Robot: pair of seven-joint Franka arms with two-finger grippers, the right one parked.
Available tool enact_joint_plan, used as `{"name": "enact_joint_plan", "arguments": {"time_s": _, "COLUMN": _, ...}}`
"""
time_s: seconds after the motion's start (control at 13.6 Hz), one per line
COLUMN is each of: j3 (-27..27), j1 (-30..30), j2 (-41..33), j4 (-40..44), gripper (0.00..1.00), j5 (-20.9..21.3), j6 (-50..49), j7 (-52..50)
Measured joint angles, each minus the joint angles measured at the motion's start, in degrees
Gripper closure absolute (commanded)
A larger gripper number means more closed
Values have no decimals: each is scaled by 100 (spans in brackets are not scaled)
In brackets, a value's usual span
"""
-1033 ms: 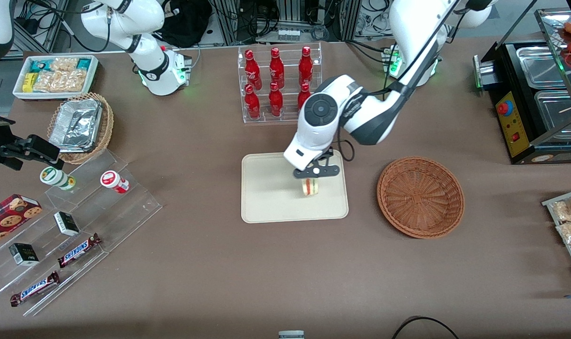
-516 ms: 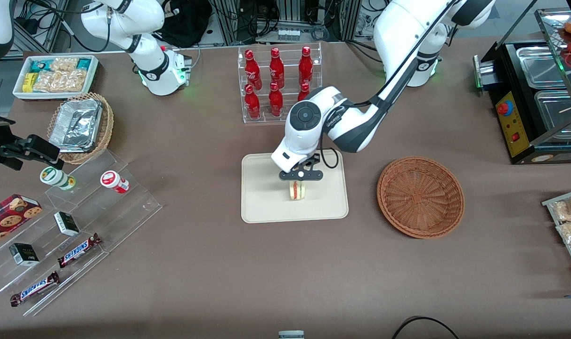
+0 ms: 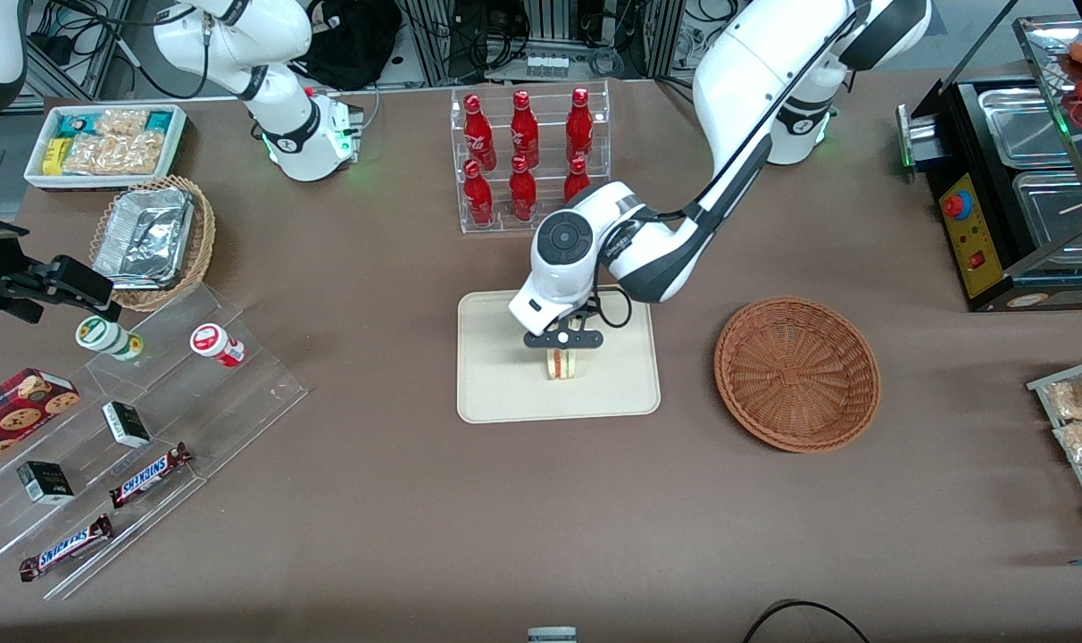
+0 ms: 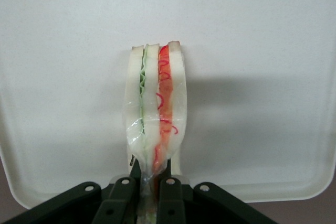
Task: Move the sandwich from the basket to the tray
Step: 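Lower the sandwich onto the tray's center, then open the left gripper and release the sandwich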
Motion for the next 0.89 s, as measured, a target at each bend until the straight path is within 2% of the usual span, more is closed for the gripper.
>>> {"name": "enact_joint_plan", "arguments": {"time_s": 0.44, "j3": 34, "j1": 36, "j2": -178, "j4": 224, "gripper": 0, "j5": 5, "j6": -137, "j7": -172}}
{"name": "enact_joint_plan", "arguments": {"time_s": 0.89, "j3": 80, "j1": 784, "j2": -1761, "j4": 355, "gripper": 0, "j5": -134, "j6": -2010, "j7": -549}}
